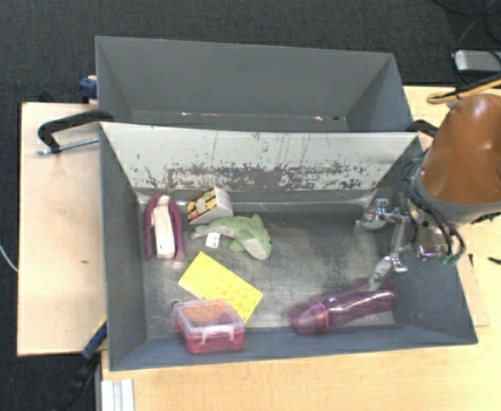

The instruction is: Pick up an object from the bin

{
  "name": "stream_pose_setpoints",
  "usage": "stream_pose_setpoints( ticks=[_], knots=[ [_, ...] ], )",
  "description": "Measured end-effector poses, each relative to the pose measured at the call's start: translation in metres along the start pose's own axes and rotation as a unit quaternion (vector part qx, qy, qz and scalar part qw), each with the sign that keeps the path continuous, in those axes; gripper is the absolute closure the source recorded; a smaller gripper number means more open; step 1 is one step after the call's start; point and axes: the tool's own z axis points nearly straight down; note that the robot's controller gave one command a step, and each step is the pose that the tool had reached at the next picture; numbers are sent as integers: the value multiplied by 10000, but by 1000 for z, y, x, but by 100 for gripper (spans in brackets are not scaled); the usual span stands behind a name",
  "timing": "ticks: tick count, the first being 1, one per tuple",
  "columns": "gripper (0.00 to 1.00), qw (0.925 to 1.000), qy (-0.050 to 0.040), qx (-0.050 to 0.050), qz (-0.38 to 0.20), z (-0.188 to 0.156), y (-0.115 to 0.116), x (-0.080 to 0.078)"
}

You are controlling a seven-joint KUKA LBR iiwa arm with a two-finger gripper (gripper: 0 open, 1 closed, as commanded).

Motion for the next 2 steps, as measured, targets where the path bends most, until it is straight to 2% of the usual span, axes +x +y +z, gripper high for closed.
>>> stream_pose_setpoints(
  ticks=[1,2],
  knots=[
    [0,9976,6,4,-694,4,20,6],
    [0,9843,3,-2,-1764,15,36,10]
  ],
)
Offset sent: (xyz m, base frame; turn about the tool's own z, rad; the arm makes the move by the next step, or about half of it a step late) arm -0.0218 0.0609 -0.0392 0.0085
